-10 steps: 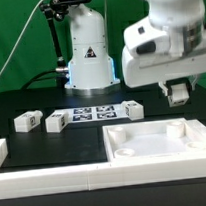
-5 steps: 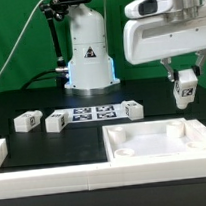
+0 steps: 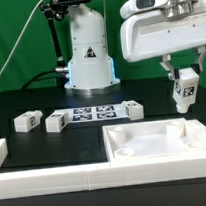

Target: Assemble one leg

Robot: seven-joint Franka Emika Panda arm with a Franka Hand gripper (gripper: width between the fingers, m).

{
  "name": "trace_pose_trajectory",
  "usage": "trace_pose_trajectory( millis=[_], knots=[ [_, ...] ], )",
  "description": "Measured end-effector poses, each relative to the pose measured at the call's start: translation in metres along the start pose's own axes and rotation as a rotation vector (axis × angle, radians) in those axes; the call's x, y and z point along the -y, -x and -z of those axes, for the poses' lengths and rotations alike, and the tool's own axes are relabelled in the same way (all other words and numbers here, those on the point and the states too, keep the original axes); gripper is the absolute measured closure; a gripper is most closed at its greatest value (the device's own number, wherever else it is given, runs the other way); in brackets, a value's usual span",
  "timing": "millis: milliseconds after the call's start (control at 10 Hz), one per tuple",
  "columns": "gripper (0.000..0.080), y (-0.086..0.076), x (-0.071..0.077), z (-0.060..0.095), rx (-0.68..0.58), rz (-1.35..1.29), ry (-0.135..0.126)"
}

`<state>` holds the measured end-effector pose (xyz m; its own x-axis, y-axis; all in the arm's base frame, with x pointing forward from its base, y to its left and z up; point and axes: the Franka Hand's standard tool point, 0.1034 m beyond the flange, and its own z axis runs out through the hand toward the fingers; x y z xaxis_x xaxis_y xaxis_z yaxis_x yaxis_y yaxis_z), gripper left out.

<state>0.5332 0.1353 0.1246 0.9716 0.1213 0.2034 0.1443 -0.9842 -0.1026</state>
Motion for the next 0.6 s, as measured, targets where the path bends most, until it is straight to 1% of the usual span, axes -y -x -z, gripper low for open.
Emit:
trace_pose_trajectory(
  millis=[100,400,500,600],
  knots=[
    [0.0508,0.002,0.001,-0.001,0.004,0.001,0.0],
    [0.0508,0.001,-0.001,-0.003,0.002,0.019,0.002],
    [0.0508,-0.007,-0.005,-0.007,-0.019,0.103,0.014],
    [0.0508,-0.022,-0.01,-0.004,-0.029,0.138,0.018]
  ],
)
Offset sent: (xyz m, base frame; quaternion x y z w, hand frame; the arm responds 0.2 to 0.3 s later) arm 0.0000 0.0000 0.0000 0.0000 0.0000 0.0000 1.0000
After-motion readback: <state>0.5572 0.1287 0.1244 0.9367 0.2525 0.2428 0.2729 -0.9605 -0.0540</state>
